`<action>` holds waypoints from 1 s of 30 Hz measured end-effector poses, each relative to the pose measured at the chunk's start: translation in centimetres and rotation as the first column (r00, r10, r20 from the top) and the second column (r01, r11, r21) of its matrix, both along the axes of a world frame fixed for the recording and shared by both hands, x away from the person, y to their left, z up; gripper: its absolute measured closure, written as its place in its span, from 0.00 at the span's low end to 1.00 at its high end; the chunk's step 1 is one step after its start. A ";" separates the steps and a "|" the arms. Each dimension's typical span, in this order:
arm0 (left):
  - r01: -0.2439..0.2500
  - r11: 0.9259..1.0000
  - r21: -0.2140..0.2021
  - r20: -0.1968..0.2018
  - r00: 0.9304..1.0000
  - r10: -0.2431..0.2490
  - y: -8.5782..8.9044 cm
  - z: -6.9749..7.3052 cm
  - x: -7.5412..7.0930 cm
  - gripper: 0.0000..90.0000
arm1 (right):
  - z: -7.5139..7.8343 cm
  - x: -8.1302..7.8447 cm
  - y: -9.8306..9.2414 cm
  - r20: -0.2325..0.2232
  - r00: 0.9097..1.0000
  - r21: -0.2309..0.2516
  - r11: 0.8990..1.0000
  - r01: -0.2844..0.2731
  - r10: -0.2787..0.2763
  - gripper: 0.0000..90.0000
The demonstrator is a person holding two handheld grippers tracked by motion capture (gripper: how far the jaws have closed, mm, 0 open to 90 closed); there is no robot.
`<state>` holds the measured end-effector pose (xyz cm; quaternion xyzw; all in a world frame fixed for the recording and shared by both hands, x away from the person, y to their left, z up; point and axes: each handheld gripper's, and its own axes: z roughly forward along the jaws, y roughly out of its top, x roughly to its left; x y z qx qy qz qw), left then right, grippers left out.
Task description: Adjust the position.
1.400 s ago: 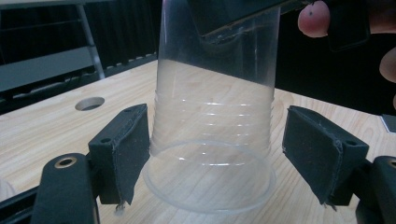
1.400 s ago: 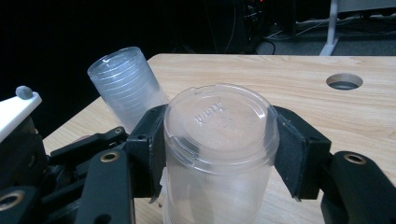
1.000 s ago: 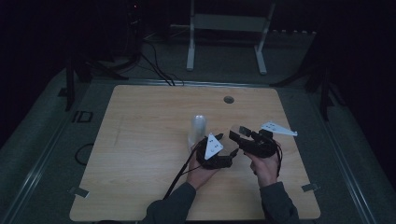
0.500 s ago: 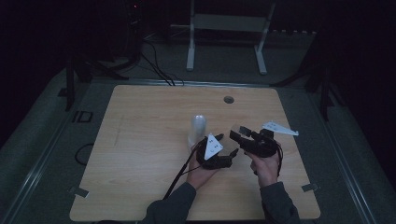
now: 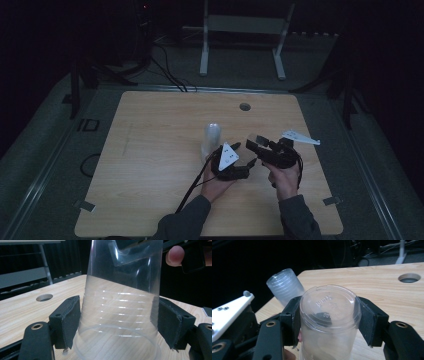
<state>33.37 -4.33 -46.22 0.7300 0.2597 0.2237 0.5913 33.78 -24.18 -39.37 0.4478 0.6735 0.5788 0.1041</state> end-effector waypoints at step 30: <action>0.006 1.000 0.020 -0.017 1.000 -0.005 0.2 -0.1 0.1 0.32 | 0.4 -0.4 -0.6 0.023 0.999 -0.022 0.999 -0.037 0.037 0.37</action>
